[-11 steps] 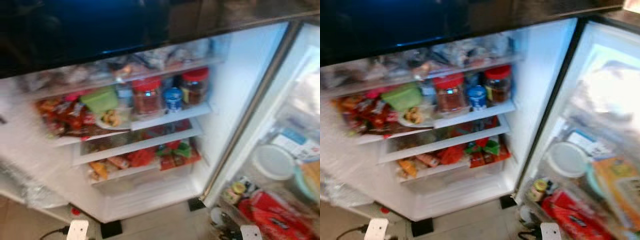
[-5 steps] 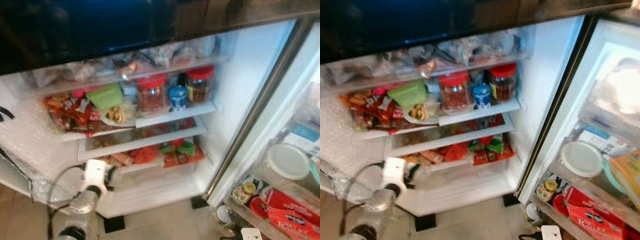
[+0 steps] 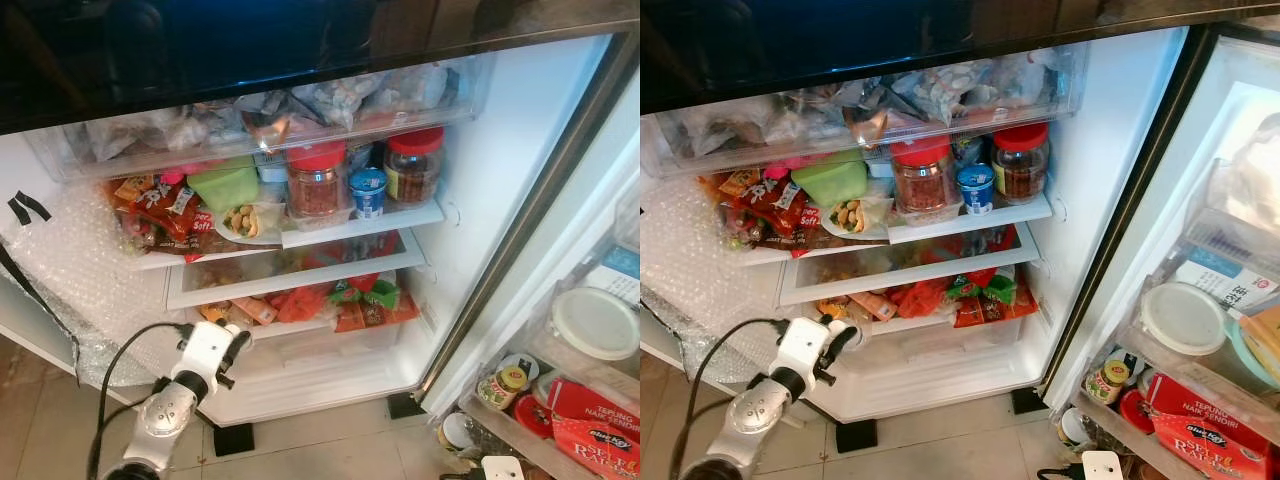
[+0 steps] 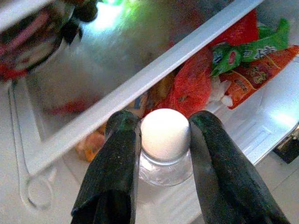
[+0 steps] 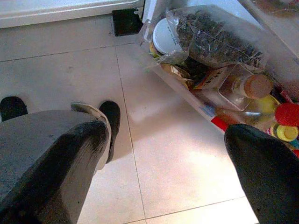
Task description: Restocking fridge
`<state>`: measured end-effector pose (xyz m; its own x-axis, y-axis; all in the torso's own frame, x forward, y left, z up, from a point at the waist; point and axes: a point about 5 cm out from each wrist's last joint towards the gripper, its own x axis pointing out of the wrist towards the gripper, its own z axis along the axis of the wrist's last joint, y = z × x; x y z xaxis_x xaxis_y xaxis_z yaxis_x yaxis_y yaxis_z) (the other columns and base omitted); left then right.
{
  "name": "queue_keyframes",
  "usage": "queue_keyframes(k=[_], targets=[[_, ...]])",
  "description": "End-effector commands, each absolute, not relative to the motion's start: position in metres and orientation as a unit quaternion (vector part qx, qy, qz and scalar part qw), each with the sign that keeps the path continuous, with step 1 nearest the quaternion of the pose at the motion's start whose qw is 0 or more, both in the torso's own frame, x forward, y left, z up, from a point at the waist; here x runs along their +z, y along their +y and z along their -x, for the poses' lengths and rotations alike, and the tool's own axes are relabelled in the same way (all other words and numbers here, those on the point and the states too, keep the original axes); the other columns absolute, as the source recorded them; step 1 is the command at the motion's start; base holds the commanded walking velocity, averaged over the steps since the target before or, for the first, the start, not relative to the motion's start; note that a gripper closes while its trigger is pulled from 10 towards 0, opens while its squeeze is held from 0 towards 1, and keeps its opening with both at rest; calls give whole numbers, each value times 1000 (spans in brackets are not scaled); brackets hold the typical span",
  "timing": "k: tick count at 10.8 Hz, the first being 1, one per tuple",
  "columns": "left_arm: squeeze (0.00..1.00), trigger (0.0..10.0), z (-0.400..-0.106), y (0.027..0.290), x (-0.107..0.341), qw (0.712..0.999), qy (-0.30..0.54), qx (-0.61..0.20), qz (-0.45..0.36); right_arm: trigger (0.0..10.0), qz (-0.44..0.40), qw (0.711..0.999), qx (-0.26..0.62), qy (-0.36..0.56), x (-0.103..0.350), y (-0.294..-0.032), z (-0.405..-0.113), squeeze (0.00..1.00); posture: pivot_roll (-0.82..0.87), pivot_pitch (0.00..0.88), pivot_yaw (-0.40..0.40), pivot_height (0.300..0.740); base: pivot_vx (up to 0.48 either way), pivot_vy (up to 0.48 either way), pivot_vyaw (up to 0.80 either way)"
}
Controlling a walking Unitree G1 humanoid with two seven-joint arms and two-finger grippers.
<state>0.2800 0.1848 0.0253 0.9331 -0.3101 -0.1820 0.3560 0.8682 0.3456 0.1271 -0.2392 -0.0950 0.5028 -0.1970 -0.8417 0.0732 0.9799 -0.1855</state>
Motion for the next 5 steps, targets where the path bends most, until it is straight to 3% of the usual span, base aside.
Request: queue_keyframes(k=[1,2,3,5], targets=[[0,10000,-279,186,29,960,46,-182,-207,10000,59,860,-75,501,-98,-237,-121,0,-11,86,96,740,0,0,0],[0,10000,-282,185,32,969,42,-169,-176,10000,57,860,-73,502,-98,-237,-120,0,-14,85,101,740,0,0,0],[0,10000,-288,191,31,992,60,-97,-54,10000,44,862,-76,500,-98,-236,-119,0,-19,83,105,740,0,0,0],[0,10000,-286,200,24,996,84,-43,-2,10000,36,860,-65,505,-99,-235,-119,0,-15,101,96,740,0,0,0]])
